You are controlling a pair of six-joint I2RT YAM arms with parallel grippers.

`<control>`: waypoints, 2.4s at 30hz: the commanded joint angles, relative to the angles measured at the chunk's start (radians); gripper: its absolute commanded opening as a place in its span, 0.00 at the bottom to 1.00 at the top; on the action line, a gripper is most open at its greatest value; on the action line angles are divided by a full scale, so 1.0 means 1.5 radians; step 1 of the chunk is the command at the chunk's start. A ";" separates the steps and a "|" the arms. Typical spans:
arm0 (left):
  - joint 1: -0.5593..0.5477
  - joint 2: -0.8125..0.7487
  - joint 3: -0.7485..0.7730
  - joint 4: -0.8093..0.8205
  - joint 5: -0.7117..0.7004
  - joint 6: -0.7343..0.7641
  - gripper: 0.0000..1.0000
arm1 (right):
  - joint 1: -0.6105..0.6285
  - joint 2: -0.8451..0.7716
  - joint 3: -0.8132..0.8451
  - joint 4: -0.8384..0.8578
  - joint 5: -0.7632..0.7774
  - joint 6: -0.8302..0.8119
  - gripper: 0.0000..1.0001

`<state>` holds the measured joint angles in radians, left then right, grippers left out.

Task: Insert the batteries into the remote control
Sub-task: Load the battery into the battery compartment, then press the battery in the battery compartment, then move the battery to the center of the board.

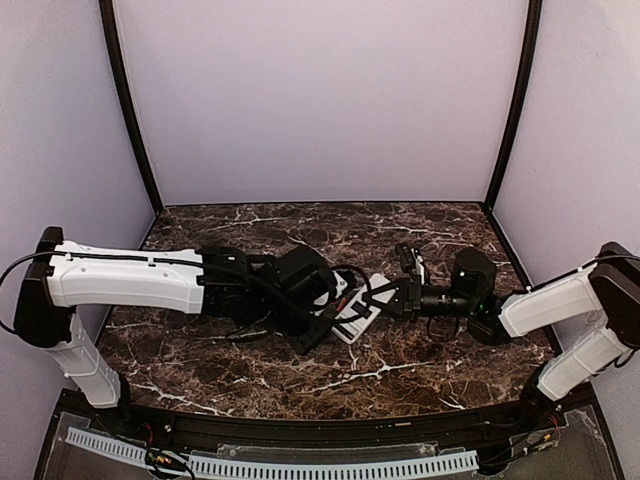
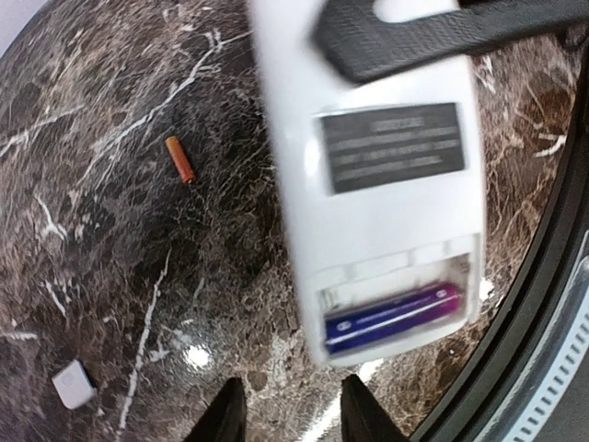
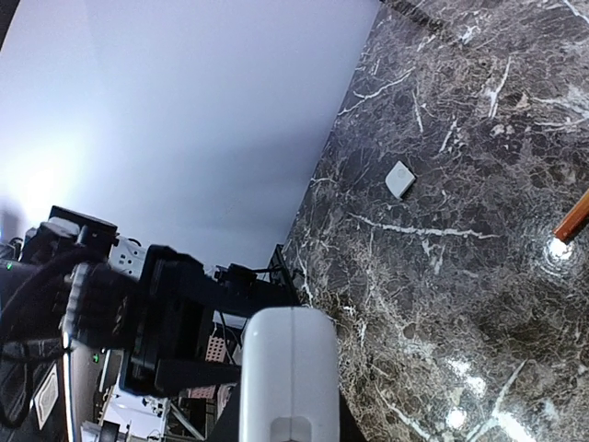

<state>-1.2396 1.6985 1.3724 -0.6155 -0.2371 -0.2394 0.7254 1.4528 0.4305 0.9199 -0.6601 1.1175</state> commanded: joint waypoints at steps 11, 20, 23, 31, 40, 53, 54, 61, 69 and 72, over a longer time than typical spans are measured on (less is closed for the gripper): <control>0.075 -0.183 -0.194 0.287 0.232 -0.084 0.68 | -0.004 -0.083 0.014 -0.028 -0.028 -0.114 0.00; 0.075 -0.113 -0.170 0.315 0.278 -0.117 0.66 | -0.003 -0.080 0.031 -0.001 -0.053 -0.106 0.00; 0.076 -0.098 -0.162 0.300 0.271 -0.117 0.62 | -0.002 -0.081 0.032 0.003 -0.057 -0.104 0.00; 0.096 -0.088 -0.167 0.318 0.299 -0.143 0.56 | -0.003 -0.083 0.029 0.003 -0.059 -0.105 0.00; 0.113 -0.082 -0.181 0.326 0.305 -0.170 0.53 | -0.003 -0.085 0.029 0.005 -0.061 -0.104 0.00; 0.116 -0.051 -0.152 0.254 0.314 -0.123 0.47 | -0.015 -0.093 0.027 0.001 -0.059 -0.103 0.00; 0.117 -0.056 -0.148 0.243 0.306 -0.104 0.57 | -0.020 -0.096 0.023 -0.004 -0.059 -0.103 0.00; 0.164 -0.095 -0.107 0.199 0.269 -0.023 0.82 | -0.094 -0.159 -0.011 -0.134 -0.030 -0.140 0.00; 0.202 0.024 0.034 0.071 0.143 0.042 0.75 | -0.211 -0.266 -0.055 -0.287 -0.012 -0.175 0.00; 0.202 0.093 0.087 0.065 0.140 0.044 0.73 | -0.240 -0.298 -0.057 -0.341 -0.012 -0.195 0.00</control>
<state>-0.9333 1.7256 1.4330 -0.4107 0.0395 -0.2199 0.4118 1.0592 0.3565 0.5236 -0.6861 0.8768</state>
